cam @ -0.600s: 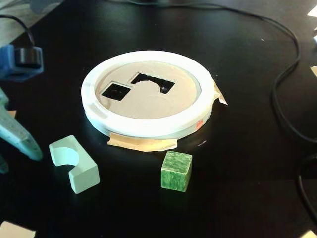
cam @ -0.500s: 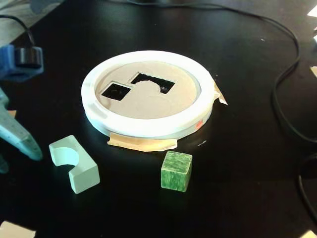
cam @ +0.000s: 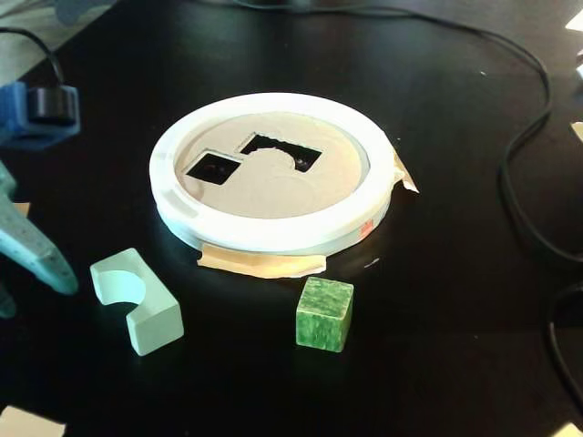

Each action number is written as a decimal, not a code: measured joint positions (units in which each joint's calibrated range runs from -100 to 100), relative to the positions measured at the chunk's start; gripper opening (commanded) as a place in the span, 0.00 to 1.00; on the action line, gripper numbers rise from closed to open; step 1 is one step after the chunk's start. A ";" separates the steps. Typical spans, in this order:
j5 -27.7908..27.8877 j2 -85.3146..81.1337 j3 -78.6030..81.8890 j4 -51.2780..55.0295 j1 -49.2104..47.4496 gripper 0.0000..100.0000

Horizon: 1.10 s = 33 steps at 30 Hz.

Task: Pick up the square block and drop it in corresponding square shaped hole

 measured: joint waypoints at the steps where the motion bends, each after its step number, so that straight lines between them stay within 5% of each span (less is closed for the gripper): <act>1: 0.00 0.00 0.00 0.00 0.00 0.84; 33: 0.00 0.00 0.00 0.00 0.00 0.85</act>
